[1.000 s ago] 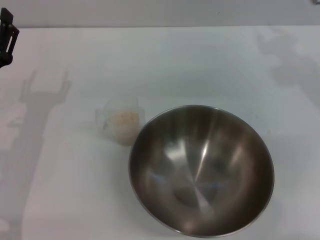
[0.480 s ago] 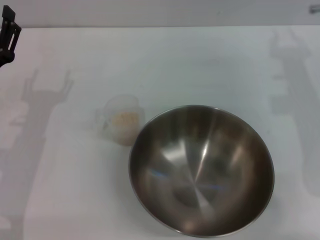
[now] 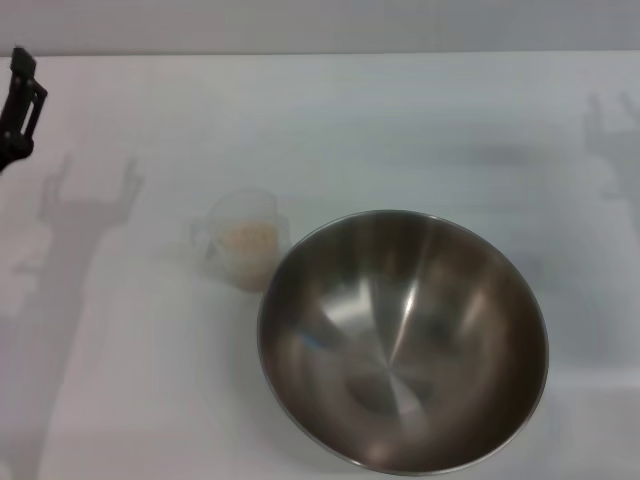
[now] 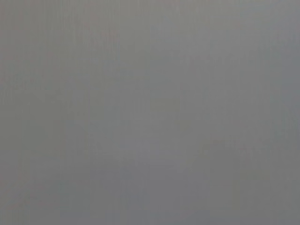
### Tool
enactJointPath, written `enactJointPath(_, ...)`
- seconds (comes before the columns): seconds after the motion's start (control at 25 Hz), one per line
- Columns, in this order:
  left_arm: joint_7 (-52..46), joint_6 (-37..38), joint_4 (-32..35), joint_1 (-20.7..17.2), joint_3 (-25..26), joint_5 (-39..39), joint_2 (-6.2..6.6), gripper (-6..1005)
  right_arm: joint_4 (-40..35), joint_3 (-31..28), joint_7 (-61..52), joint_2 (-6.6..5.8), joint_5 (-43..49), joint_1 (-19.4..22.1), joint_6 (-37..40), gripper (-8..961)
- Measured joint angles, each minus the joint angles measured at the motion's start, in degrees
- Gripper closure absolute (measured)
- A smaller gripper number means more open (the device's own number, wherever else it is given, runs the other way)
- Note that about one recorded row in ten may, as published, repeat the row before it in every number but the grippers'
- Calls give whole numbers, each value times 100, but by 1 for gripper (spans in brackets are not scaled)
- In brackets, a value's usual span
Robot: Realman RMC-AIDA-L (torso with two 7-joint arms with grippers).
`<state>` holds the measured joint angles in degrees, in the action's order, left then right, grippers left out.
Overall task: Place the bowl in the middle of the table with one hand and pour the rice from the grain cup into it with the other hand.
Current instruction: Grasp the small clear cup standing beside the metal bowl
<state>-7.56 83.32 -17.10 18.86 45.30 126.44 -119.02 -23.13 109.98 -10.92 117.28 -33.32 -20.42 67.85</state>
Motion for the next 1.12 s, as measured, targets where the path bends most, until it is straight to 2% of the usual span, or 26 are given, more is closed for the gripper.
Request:
enactJointPath(0.16,0,127,-45,-247,-272,10,-1,205,717,-69,-797,-114,113,-249,101,452)
enactJointPath(0.24,0,127,-45,-247,-272,10,-1,205,880,-156,-827,-128,108,-303,87,442)
enactJointPath(0.32,-3,330,-54,-568,-724,13,5,205,1022,-295,-791,-128,110,-364,62,432)
enactJointPath(0.4,-7,352,-57,-655,-844,14,6,206,1135,-364,-783,-123,114,-435,56,422)
enactJointPath(0.48,-13,364,-58,-722,-944,12,9,206,1195,-369,-736,-134,112,-501,49,363)
enactJointPath(0.52,-38,370,-58,-900,-1227,13,9,206,1213,-369,-696,-137,106,-534,34,334)
enactJointPath(0.64,37,312,-62,-1092,-1686,-4,-5,207,1243,-369,-631,-154,94,-621,-50,245)
enactJointPath(0.84,253,17,-207,-1236,-1915,-30,-12,207,1259,-367,-561,-175,86,-724,-166,245)
enactJointPath(1.12,943,-745,-834,-1392,-1945,-41,-15,208,1273,-365,-520,-184,82,-790,-230,245)
